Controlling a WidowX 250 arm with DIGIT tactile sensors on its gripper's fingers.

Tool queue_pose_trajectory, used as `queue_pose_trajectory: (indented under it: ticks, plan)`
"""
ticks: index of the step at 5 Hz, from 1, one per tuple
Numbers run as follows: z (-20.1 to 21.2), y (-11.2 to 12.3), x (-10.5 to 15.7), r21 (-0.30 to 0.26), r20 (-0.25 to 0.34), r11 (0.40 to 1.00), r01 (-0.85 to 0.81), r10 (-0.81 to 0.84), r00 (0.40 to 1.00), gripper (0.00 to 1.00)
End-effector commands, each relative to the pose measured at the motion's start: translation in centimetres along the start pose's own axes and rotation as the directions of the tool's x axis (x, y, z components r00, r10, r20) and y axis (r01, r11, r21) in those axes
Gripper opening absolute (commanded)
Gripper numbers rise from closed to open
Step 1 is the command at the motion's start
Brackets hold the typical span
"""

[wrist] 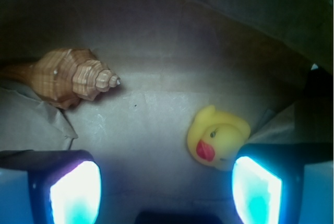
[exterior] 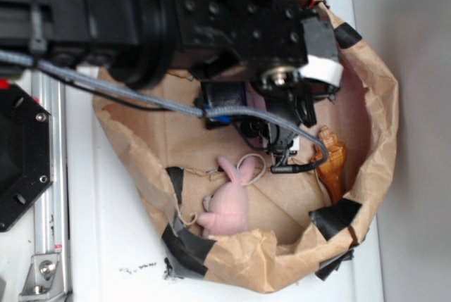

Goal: Grab the yellow duck.

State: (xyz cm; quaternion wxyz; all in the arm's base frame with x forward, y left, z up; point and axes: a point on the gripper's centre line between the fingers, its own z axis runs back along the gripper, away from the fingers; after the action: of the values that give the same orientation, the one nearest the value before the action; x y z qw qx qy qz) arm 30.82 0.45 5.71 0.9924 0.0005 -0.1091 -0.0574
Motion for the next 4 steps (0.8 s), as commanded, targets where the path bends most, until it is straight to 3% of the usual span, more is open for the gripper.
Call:
queue_pose_trajectory:
  ticks: [1, 4]
  plan:
    - [0.14, 0.03, 1.45, 0.002, 0.041, 1.0, 0.028, -0.028, 0.999, 1.0]
    - [-0.59, 0.27, 0.53, -0.003, 0.013, 1.0, 0.028, -0.028, 1.0, 1.0]
